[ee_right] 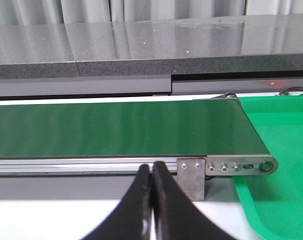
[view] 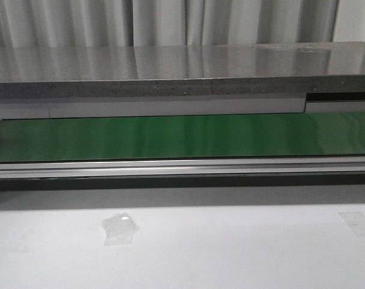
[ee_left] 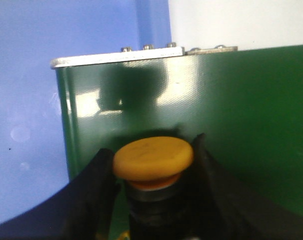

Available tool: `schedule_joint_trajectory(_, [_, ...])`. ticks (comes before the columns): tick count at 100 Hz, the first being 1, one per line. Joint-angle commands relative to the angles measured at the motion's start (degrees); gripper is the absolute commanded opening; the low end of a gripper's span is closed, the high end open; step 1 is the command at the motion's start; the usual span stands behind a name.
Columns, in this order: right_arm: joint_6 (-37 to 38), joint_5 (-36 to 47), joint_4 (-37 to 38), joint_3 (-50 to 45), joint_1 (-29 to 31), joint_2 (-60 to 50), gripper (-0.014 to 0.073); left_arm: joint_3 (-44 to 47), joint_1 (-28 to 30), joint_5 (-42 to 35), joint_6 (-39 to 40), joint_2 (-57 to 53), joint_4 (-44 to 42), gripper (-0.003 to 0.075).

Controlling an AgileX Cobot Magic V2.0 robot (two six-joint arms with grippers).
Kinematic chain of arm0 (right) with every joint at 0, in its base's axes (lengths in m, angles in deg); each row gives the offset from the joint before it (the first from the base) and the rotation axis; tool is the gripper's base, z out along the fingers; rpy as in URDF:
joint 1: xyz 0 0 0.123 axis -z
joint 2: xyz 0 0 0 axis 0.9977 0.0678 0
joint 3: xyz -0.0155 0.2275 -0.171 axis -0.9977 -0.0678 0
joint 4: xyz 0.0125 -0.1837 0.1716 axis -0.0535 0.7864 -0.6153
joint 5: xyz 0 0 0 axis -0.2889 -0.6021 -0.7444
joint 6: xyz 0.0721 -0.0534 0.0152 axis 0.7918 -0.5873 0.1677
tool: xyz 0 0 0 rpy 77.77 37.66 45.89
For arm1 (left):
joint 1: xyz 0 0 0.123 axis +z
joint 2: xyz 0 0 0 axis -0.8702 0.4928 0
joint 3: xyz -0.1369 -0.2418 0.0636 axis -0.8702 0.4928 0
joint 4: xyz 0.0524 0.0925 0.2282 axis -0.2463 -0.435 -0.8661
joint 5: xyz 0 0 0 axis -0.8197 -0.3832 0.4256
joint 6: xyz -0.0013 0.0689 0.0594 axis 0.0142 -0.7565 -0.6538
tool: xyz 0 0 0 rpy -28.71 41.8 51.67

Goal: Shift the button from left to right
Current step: 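Lift the button with the left gripper and place it on the belt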

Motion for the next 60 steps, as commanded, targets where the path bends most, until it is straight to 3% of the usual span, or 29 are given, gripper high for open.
schedule_joint_trajectory(1, [-0.03, 5.05, 0.69, 0.85, -0.05, -1.12, -0.0068, -1.7, -0.26, -0.05, 0.13, -2.0, 0.52, 0.0087])
schedule_joint_trajectory(15, [-0.03, 5.05, 0.69, 0.85, -0.05, -1.12, -0.0068, -1.7, -0.26, 0.73, 0.13, -1.11, 0.44, 0.0244])
schedule_joint_trajectory(34, [-0.03, 5.05, 0.69, 0.85, -0.05, -1.12, -0.0068, -1.7, -0.36, 0.87, 0.0, -1.11, 0.3, 0.0552])
schedule_joint_trajectory(44, [-0.03, 5.05, 0.69, 0.85, -0.05, -1.12, -0.0068, -1.7, -0.36, 0.87, -0.32, -1.11, 0.3, 0.0614])
schedule_joint_trajectory(60, [-0.03, 5.05, 0.69, 0.85, -0.05, -1.12, -0.0068, -1.7, -0.36, 0.87, -1.58, -2.45, 2.66, 0.0615])
